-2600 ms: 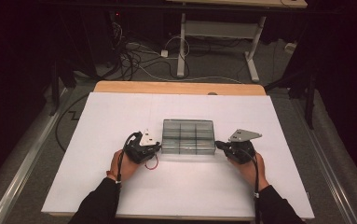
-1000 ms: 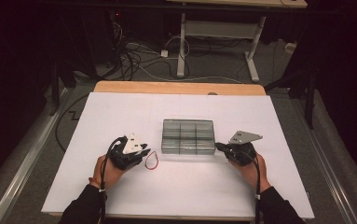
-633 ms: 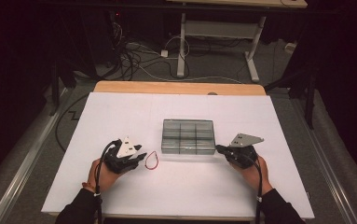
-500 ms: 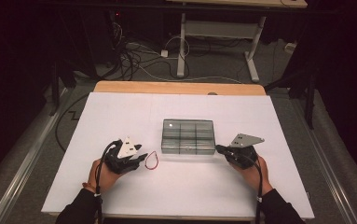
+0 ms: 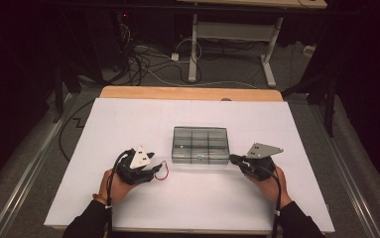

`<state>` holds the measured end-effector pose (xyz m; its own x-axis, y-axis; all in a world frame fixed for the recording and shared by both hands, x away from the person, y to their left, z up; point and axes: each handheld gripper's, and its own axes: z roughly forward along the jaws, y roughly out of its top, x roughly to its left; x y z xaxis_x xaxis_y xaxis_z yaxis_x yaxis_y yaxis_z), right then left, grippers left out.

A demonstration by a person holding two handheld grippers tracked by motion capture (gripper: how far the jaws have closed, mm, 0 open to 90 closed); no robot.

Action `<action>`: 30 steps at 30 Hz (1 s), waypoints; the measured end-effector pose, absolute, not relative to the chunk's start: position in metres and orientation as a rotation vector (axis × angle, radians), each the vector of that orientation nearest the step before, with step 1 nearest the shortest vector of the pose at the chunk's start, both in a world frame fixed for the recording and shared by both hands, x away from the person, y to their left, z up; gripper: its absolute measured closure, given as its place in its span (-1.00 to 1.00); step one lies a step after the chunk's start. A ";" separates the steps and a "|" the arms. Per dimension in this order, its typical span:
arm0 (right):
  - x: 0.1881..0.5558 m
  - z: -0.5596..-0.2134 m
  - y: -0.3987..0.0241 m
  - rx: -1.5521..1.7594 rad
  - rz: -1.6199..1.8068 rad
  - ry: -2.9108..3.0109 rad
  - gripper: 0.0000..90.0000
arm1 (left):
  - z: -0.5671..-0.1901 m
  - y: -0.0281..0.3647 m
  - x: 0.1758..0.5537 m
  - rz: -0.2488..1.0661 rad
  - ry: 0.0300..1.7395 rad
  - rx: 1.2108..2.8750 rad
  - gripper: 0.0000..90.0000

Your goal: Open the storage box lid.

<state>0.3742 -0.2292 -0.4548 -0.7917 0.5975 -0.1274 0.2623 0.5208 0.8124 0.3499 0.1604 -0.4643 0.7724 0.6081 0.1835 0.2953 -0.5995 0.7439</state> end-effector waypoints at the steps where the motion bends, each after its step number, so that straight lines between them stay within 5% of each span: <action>1: 0.374 -0.455 -0.228 0.699 1.173 2.375 0.86 | -0.465 0.157 0.350 0.554 0.661 2.232 0.08; 9: 0.371 -0.453 -0.226 0.663 1.178 2.348 0.72 | -0.464 0.135 0.355 0.599 0.657 2.165 -0.08; 30: 0.373 -0.452 -0.221 0.696 1.182 2.214 0.52 | -0.453 0.126 0.371 0.703 0.650 2.120 -0.06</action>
<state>0.3729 -0.2213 -0.4518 -0.7263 0.6548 -0.2092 0.1903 0.4840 0.8541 0.3713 0.1261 -0.4533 0.7142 0.6496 0.2608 0.2092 -0.5536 0.8061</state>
